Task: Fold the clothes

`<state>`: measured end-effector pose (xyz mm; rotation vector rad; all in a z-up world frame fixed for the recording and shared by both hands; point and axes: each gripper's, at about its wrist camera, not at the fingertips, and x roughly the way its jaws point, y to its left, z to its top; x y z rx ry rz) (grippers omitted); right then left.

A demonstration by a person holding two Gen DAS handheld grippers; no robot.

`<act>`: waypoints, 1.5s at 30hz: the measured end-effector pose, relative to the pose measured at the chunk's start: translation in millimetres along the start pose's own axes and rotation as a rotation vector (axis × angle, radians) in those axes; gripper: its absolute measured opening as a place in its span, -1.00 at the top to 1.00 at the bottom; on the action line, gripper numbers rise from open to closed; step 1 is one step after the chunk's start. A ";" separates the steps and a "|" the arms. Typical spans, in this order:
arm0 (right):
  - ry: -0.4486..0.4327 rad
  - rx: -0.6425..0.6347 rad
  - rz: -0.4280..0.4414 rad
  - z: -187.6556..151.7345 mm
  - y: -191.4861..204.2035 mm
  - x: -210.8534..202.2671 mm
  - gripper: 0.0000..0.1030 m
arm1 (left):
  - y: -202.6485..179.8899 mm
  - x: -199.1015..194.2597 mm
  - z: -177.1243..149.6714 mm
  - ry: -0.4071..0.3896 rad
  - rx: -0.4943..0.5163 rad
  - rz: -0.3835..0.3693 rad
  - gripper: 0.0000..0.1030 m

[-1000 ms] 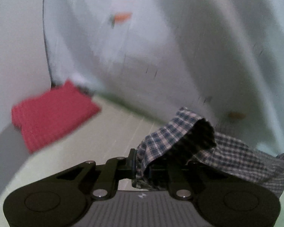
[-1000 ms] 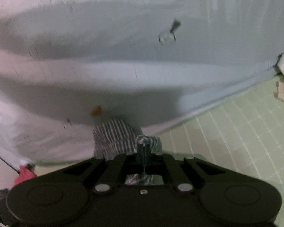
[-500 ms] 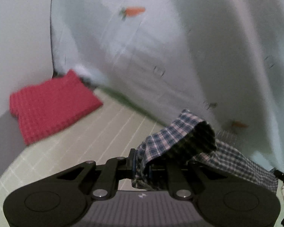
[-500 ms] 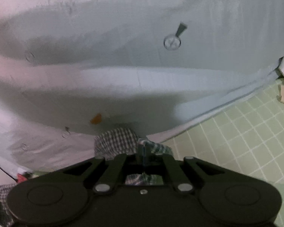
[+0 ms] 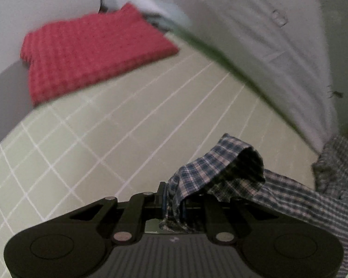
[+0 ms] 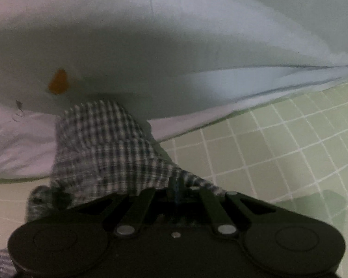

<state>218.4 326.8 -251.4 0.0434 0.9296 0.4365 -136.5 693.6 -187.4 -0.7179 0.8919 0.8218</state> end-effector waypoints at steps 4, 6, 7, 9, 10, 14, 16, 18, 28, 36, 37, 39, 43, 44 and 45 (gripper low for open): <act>-0.003 -0.022 -0.024 -2.3 1.3 -1.8 0.99 | 6.2 5.5 -4.8 0.015 0.007 0.007 0.72; -0.031 -0.038 -0.036 -5.1 4.4 -15.2 0.93 | 7.2 3.8 -5.5 0.015 0.011 0.010 0.65; -0.045 -0.045 -0.038 -6.9 5.9 -22.8 0.89 | 7.6 2.9 -5.9 0.015 0.012 0.011 0.64; -0.070 -0.059 -0.053 -14.4 10.7 -40.5 0.40 | 8.0 0.9 -6.1 0.018 0.005 0.013 0.60; -0.083 -0.057 -0.058 -18.5 11.4 -49.0 0.25 | 8.1 0.4 -5.8 0.020 0.006 0.015 0.55; -0.081 -0.023 -0.043 -37.8 10.4 -72.8 0.05 | 8.8 -4.6 -7.1 0.024 0.003 0.014 0.38; -0.043 -0.019 -0.026 -50.4 9.0 -74.4 0.06 | 9.9 -5.3 -7.9 0.027 -0.004 0.011 0.31; -0.005 -0.015 -0.009 -63.0 7.6 -76.0 0.07 | 12.4 -6.0 -8.9 0.030 -0.015 0.011 0.31; 0.041 -0.088 -0.076 -63.9 17.0 -43.3 0.00 | 36.3 -5.5 -2.3 -0.012 -0.108 0.030 0.29; 0.047 -0.114 -0.157 -51.6 20.6 -32.7 -0.46 | 62.2 -23.0 9.2 -0.097 -0.208 0.162 -0.15; 0.051 -0.114 -0.164 -53.5 20.2 -35.5 -0.49 | 67.4 -25.5 8.8 -0.098 -0.228 0.158 -0.21; 0.057 -0.127 -0.177 -59.7 20.2 -43.2 -0.62 | 76.0 -29.3 7.6 -0.096 -0.259 0.142 -0.32; 0.060 -0.132 -0.197 -70.9 23.3 -61.8 -0.69 | 75.2 -32.6 -1.5 -0.086 -0.262 0.064 -0.52; 0.059 -0.130 -0.198 -73.1 25.0 -66.5 -0.70 | 72.2 -32.7 -4.1 -0.084 -0.260 0.044 -0.52; 0.059 -0.128 -0.199 -75.2 26.7 -71.2 -0.71 | 69.3 -32.8 -6.8 -0.082 -0.259 0.025 -0.52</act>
